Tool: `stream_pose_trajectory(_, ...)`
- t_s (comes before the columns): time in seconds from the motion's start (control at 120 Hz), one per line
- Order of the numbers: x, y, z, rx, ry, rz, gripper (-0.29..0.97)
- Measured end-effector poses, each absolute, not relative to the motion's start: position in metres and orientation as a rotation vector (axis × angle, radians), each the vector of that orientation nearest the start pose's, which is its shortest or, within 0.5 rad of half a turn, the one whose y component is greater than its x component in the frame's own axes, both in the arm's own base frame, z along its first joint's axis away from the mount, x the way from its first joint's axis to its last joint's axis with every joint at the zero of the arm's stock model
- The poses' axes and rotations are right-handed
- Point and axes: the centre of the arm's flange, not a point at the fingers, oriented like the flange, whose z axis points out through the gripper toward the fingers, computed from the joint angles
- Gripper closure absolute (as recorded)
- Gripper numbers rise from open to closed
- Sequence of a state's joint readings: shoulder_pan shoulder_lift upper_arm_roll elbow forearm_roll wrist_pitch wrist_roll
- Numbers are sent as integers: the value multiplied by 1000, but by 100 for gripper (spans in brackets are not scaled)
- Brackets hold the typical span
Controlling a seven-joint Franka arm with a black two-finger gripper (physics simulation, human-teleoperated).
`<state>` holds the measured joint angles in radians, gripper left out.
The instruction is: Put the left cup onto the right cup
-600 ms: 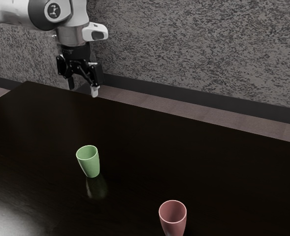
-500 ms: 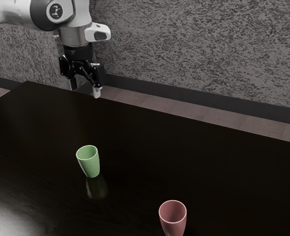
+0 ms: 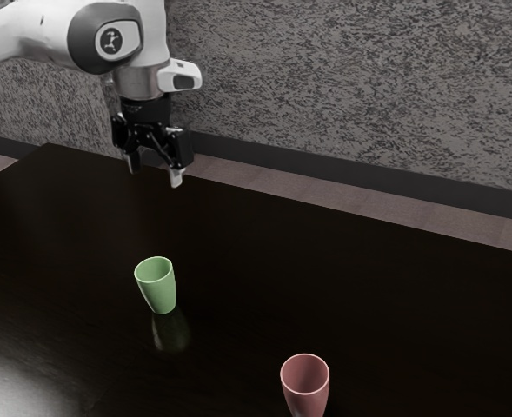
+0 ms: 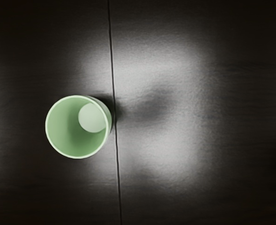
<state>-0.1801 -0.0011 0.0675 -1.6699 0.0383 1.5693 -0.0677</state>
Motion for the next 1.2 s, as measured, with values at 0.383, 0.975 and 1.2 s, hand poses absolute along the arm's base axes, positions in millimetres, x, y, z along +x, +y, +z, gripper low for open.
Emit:
stream_pose_trajectory(0.383,570,-32,520,-3105,-11,170,0)
stream_pose_trajectory(0.975,589,-4,440,-3119,-108,215,3)
stream_pose_trajectory(1.2,583,-6,413,-3141,-126,228,7)
